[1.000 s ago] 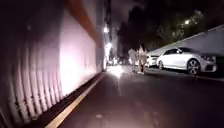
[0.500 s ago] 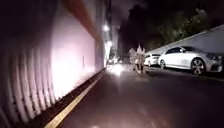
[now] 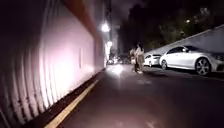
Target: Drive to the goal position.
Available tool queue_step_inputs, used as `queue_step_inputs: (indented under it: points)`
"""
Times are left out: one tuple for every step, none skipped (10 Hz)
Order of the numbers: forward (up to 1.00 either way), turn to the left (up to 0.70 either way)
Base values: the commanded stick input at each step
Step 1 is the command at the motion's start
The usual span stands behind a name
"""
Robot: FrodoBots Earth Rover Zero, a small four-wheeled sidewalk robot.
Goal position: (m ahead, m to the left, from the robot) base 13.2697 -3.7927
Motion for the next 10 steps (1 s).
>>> queue_step_inputs:
  points:
    - [0.45, 0.00]
    - [0.45, 0.00]
    - [0.45, 0.00]
    - [0.45, 0.00]
    - [0.45, 0.00]
    - [0.45, 0.00]
    - [0.45, 0.00]
    - [0.45, 0.00]
    - [0.45, 0.00]
    - [0.45, 0.00]
